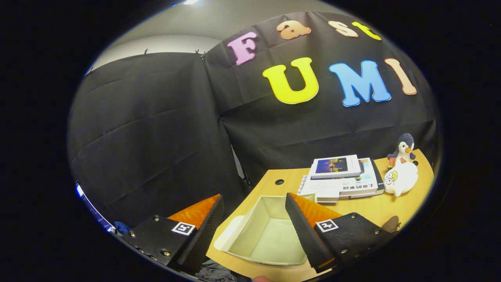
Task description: Open the storage box then place both shoes into the box .Put the left shoe in first, then the right shoe, with the right side of both shoes facing outward in a uniform manner.
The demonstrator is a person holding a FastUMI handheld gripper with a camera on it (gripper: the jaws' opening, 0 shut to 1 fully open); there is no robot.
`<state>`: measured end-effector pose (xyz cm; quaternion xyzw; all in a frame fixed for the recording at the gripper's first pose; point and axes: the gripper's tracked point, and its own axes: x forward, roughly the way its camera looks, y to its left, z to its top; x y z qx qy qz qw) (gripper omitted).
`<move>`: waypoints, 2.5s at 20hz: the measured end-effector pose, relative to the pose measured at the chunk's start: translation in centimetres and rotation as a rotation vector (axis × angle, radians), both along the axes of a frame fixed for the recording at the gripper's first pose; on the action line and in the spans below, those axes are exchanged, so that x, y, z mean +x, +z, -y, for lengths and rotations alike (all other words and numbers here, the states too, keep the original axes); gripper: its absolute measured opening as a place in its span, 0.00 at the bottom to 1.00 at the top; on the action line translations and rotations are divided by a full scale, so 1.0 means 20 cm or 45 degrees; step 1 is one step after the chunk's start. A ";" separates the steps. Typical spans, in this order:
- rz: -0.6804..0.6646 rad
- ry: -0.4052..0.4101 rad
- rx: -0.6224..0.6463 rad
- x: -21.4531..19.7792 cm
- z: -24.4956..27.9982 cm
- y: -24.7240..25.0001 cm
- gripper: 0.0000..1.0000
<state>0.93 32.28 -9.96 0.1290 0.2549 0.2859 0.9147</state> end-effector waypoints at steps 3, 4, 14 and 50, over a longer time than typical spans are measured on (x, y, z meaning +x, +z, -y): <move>-0.007 -0.057 -0.047 0.03 0.17 -0.05 0.96; -0.010 -0.071 -0.060 0.04 0.22 -0.07 0.96; -0.076 -0.206 -0.196 0.08 0.67 -0.32 0.97; -0.637 -0.228 -0.512 -0.21 1.21 -1.40 0.96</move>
